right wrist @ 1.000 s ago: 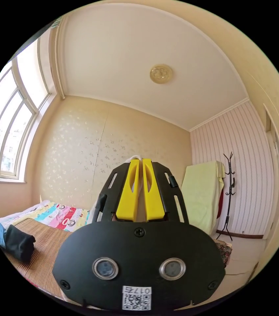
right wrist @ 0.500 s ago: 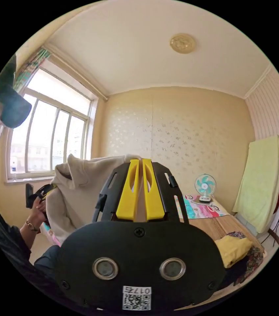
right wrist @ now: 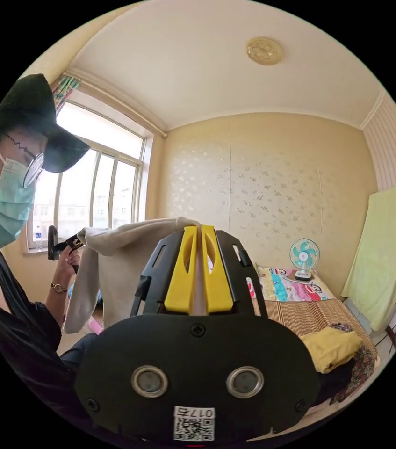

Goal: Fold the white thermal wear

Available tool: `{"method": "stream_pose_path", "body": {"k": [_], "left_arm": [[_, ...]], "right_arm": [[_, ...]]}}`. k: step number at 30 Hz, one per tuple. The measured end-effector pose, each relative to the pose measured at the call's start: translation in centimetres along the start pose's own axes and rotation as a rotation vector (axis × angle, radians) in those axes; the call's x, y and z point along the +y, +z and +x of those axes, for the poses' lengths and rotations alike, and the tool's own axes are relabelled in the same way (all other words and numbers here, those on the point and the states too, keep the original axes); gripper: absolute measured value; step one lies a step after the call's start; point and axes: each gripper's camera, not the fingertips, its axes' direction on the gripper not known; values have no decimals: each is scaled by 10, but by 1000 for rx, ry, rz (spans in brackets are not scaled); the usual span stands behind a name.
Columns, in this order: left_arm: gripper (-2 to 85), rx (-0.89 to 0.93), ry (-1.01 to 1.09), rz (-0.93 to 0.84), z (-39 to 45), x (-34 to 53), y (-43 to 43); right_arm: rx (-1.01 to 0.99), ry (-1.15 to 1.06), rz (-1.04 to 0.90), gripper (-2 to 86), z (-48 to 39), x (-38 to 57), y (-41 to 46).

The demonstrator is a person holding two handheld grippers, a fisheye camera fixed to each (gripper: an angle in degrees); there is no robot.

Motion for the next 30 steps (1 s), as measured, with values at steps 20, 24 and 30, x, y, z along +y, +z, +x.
{"method": "stream_pose_path", "body": {"k": [20,24,30], "left_arm": [[57,-117,-127,-1062,-41,249,266],[13,-132,-154,-993,-29,234,221],[81,-359,-470,-651,-88,191,106]], "right_arm": [[-303,-15,-1189,66,-72,388,387],[-51,-193,-968,55,-124,414,325],[-69,-166,-1000,39,-136,422,321]]}}
